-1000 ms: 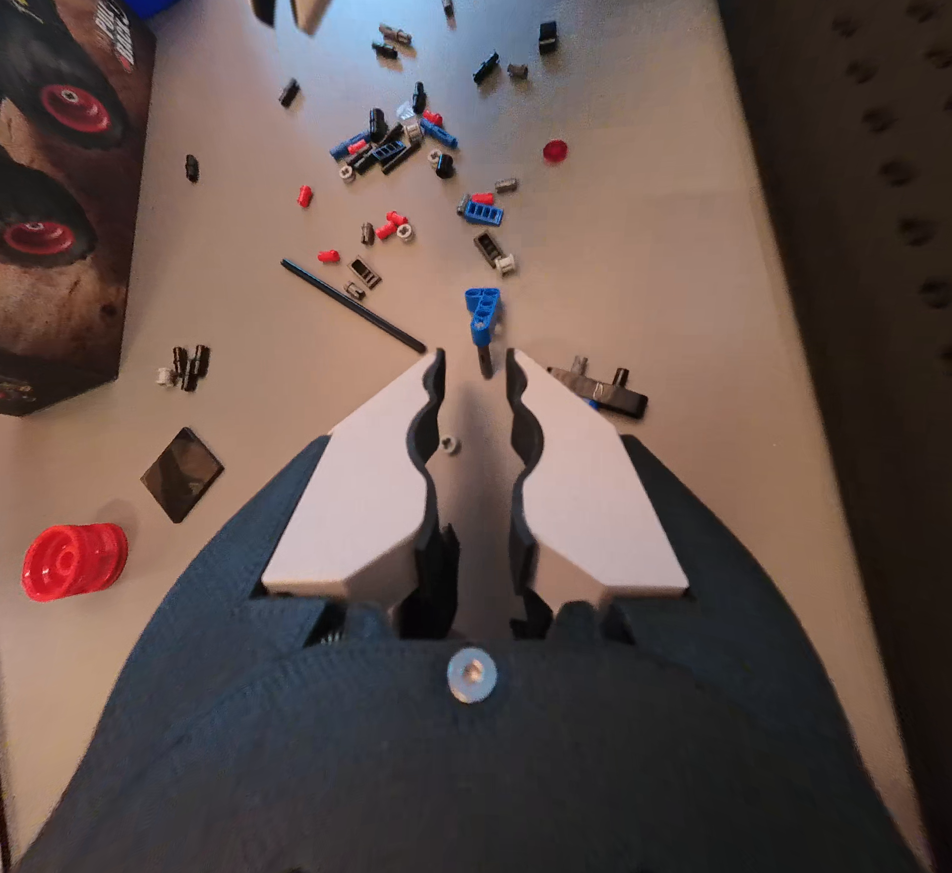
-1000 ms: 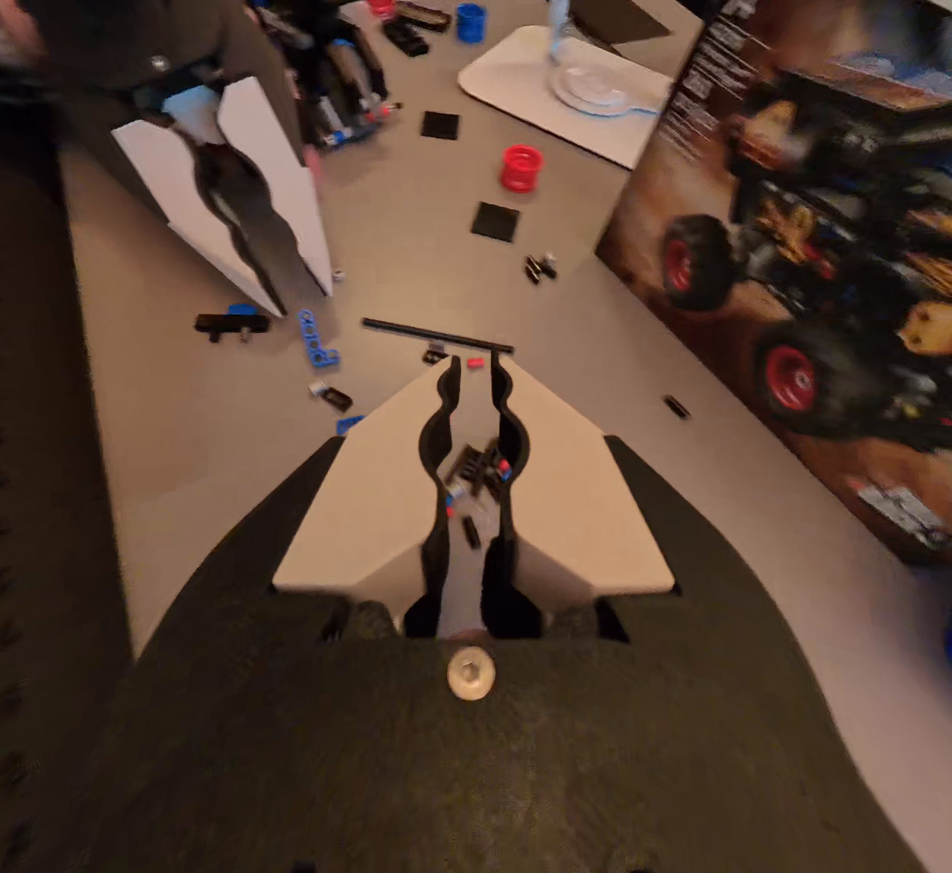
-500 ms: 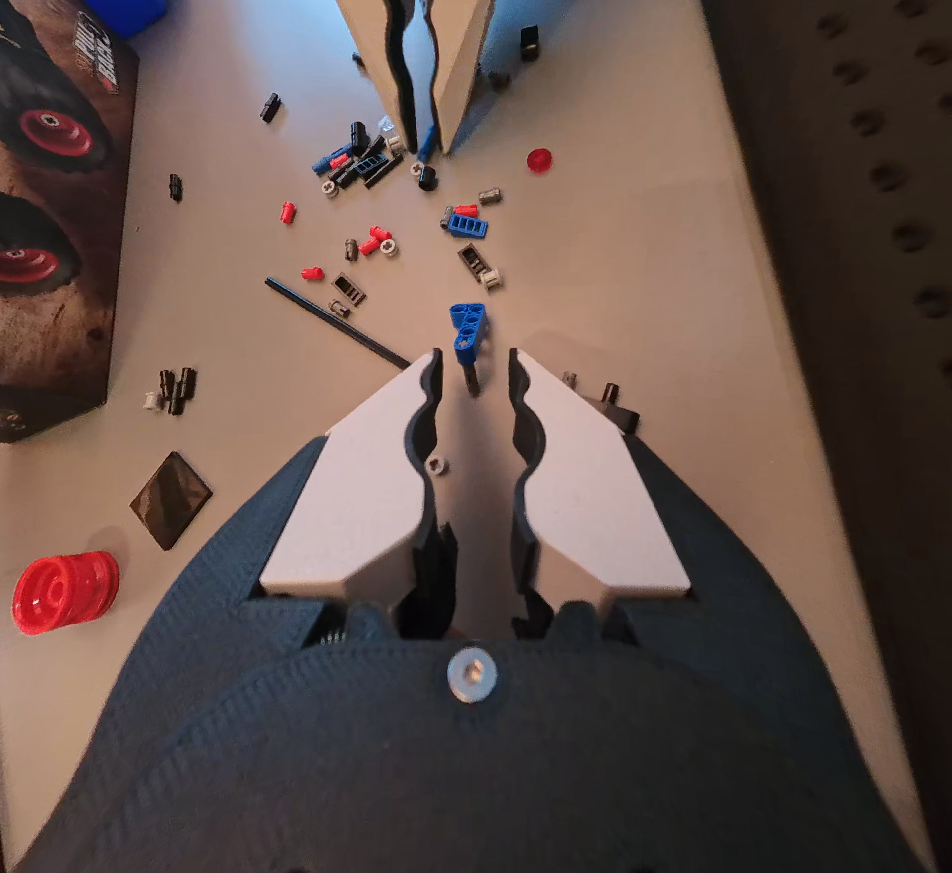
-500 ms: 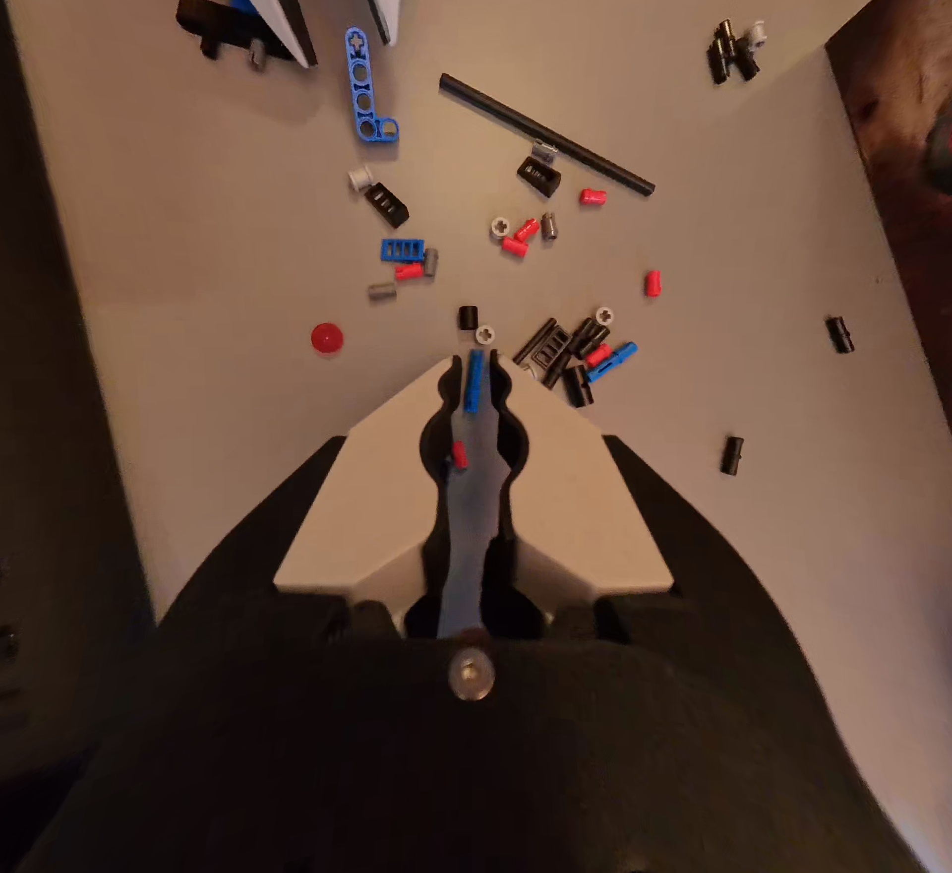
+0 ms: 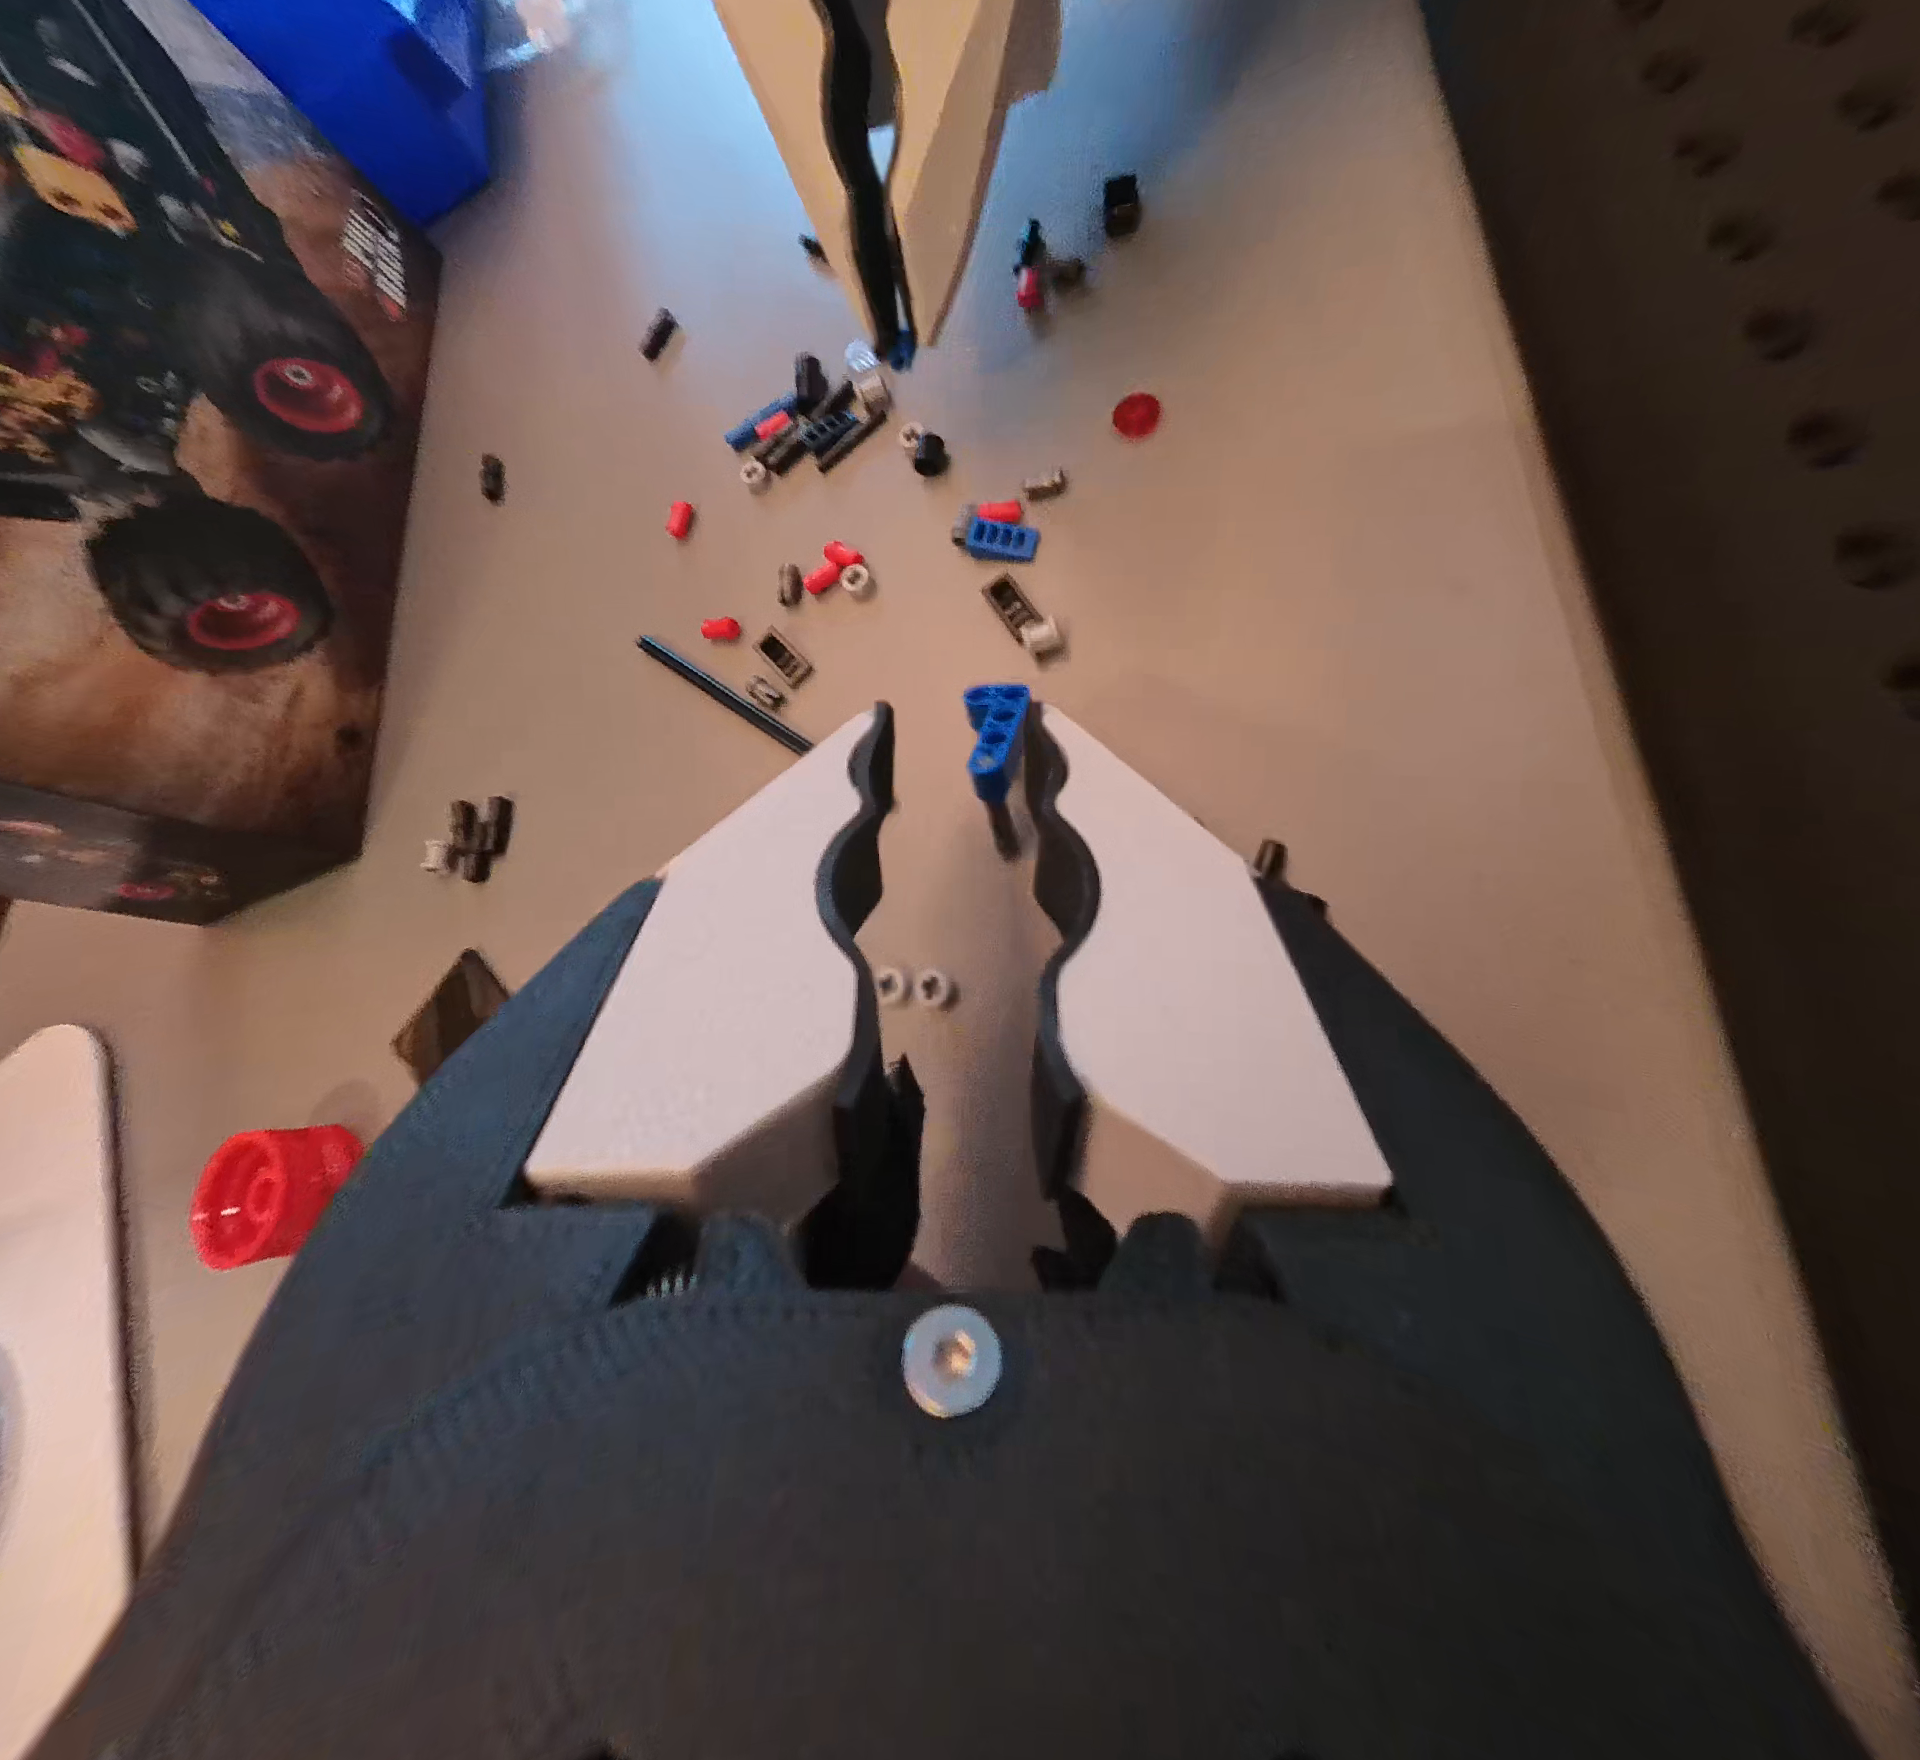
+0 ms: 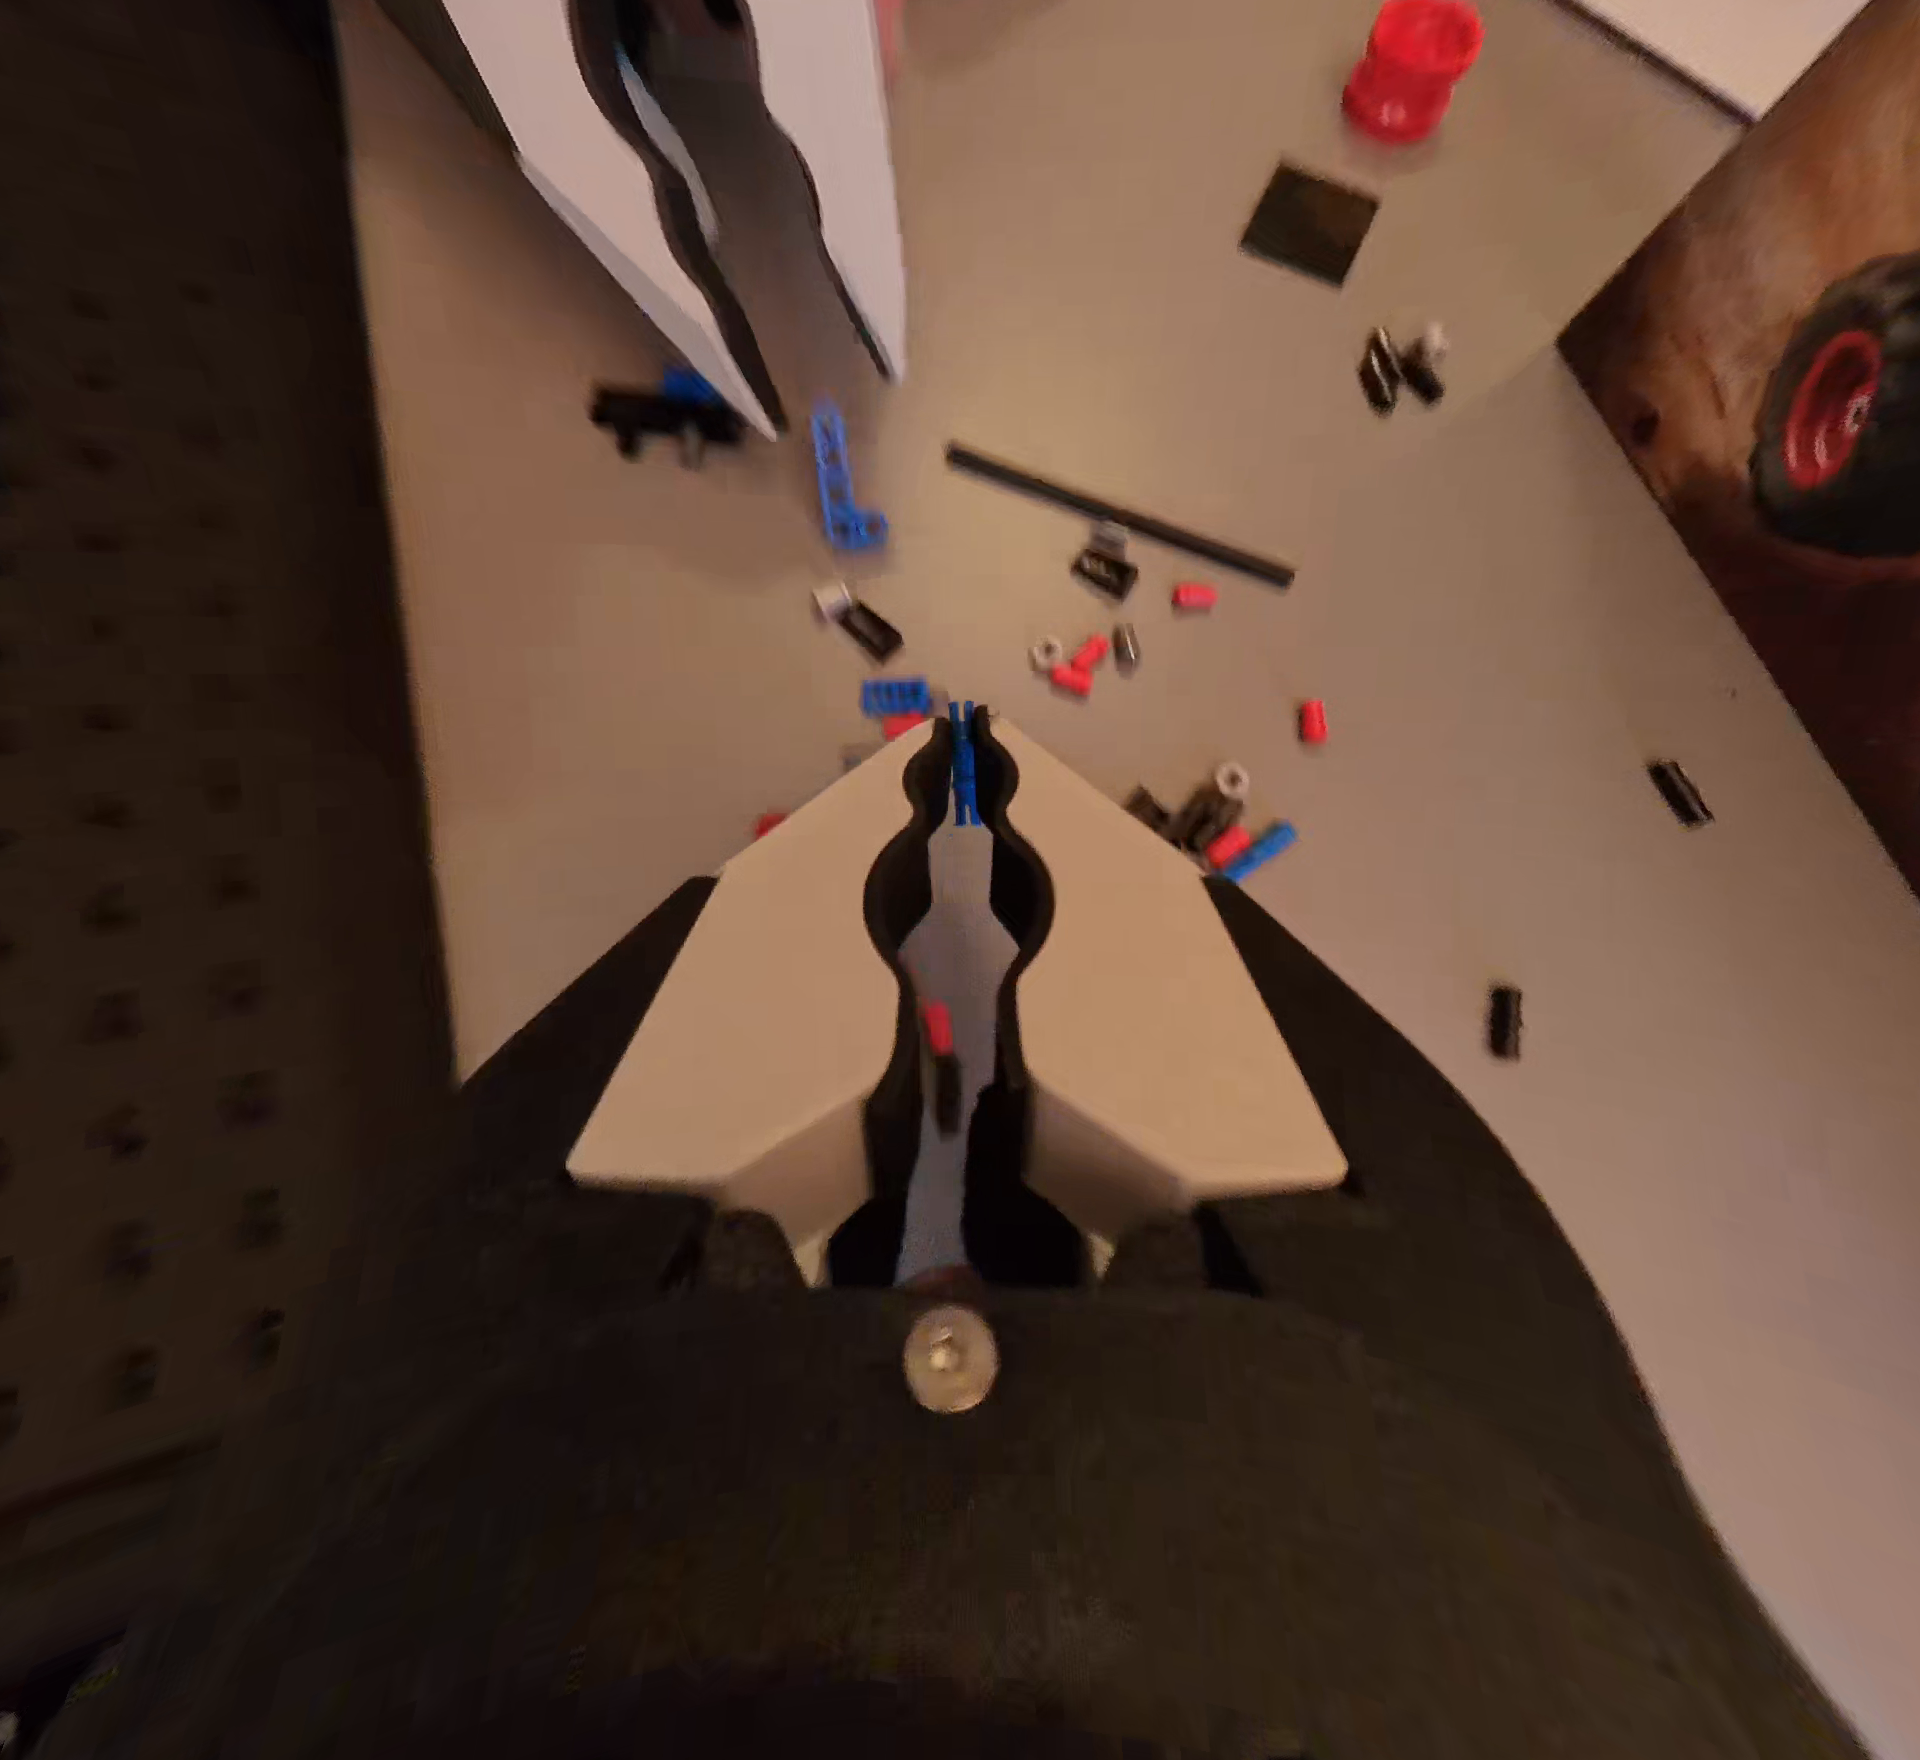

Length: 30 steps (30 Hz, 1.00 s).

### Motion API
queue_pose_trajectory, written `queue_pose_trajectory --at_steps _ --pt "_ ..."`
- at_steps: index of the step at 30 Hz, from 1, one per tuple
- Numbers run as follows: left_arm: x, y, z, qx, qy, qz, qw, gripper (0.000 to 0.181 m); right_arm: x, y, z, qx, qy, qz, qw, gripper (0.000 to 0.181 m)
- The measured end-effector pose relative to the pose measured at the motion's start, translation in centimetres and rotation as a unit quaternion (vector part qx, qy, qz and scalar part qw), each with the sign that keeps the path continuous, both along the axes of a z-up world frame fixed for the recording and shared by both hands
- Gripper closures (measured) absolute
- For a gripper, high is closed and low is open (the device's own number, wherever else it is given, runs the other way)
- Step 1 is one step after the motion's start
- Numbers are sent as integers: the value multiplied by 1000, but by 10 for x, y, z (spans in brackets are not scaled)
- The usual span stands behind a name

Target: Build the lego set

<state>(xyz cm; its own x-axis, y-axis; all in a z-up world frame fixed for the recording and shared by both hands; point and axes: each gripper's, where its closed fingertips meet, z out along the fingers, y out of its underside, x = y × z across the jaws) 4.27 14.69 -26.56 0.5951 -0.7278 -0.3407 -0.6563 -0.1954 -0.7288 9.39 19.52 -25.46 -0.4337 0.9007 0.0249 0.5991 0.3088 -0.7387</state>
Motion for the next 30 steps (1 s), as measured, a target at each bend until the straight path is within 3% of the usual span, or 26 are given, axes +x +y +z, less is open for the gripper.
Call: queue_pose_trajectory --at_steps 7,14,23,30 --pt "9 8 17 85 35 -2 996 160 -24 -41 15 -146 13 25 989 179" --pt "17 10 30 155 78 -6 985 163 -35 -52 30 -249 31 27 968 179" --pt "16 13 41 218 126 4 968 173 -39 -50 33 -315 24 6 949 179" --pt "11 16 43 219 132 23 966 177 -44 -45 36 -335 38 -12 941 179"
